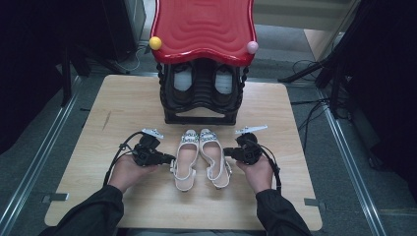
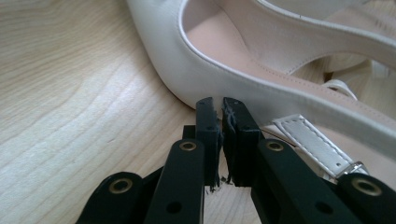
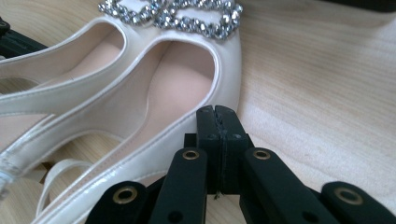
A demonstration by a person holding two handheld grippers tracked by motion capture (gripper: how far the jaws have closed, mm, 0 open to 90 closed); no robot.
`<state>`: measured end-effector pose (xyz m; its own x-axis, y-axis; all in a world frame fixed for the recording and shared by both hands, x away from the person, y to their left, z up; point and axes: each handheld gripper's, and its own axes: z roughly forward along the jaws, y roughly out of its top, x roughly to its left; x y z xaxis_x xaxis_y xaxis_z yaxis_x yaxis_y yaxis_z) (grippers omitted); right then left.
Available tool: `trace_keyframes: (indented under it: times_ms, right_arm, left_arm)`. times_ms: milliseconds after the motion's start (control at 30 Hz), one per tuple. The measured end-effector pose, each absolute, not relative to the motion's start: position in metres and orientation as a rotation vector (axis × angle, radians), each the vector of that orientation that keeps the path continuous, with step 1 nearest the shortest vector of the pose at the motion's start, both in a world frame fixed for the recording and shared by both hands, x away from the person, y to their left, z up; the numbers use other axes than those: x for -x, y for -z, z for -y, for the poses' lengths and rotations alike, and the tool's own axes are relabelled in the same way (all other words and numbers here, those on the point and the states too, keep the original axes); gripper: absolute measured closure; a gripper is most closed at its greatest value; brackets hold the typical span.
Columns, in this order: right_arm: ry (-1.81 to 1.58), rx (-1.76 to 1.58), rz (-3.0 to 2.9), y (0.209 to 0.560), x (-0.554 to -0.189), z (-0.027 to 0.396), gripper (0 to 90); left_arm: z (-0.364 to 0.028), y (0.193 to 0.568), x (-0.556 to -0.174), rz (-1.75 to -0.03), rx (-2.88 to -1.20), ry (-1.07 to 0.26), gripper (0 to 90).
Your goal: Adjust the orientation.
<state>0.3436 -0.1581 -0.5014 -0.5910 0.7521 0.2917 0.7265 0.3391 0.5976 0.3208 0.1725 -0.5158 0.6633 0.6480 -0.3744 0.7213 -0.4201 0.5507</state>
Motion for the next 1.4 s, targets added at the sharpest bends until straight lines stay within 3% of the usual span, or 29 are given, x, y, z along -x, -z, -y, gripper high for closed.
trace_keyframes:
  times_ms: [600, 1233, 1400]
  right_arm:
    - [-1.131, -1.458, -2.532, 0.508, -0.342, 0.157, 90.0]
    - [-1.101, -1.406, -2.496, 0.507, -0.338, 0.151, 90.0]
    - [-1.141, -1.436, -2.492, 0.505, -0.341, 0.157, 86.9]
  left_arm:
    - [-0.154, 0.518, -0.314, -1.002, -2.186, 0.208, 87.4]
    - [-0.149, 0.519, -0.314, -1.025, -2.173, 0.203, 87.7]
    - [-0.153, 0.515, -0.315, -1.028, -2.201, 0.185, 81.1]
